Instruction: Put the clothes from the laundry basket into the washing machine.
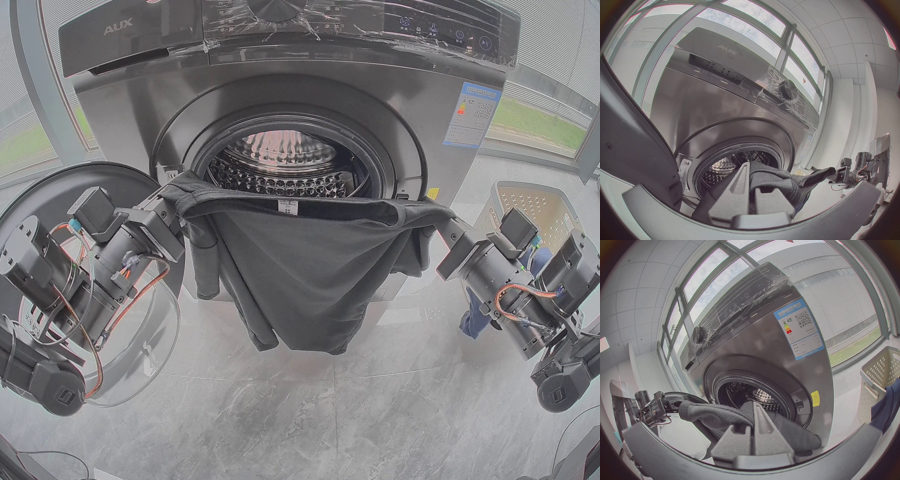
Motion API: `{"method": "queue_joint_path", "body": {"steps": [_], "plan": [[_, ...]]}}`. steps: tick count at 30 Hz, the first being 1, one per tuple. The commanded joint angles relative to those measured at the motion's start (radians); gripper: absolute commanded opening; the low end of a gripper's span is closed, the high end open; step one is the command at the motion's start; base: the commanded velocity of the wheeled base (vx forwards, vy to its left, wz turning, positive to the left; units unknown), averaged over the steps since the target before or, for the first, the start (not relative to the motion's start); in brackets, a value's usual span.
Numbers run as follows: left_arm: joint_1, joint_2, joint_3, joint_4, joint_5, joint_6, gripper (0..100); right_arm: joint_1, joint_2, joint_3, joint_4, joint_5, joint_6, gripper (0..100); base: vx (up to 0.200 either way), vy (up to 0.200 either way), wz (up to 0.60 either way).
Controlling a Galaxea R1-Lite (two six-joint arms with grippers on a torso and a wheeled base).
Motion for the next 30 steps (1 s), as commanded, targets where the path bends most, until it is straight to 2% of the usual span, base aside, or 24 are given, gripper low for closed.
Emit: {"method": "queue_joint_path", "body": {"steps": [1, 12, 16, 25, 30], "plan": [[-0.003, 0.001, -0.001, -0.001, -0.008, -0.001, 0, 0.0, 0.004, 0.002, -0.001, 0.0, 0.003, 0, 0.0, 0.0, 0.0], [-0.012, 0.014, 0.0, -0.001, -0.009, -0.002, 0, 0.002, 0.003, -0.004, -0.001, -0.001, 0.006, 0, 0.0, 0.0, 0.0], [-0.048, 0.031, 0.005, -0.001, -0.004, -0.002, 0, 0.002, 0.023, 0.001, -0.002, 0.0, 0.007, 0, 0.0, 0.0, 0.0], [-0.051, 0.047, -0.003, -0.002, 0.0, -0.001, 0, 0.002, 0.03, -0.003, -0.001, -0.003, 0.006, 0, 0.0, 0.0, 0.0], [-0.09, 0.054, 0.003, -0.002, -0.004, 0.004, 0, 0.014, 0.046, 0.007, -0.001, 0.0, 0.004, 0, 0.0, 0.0, 0.0]]}}
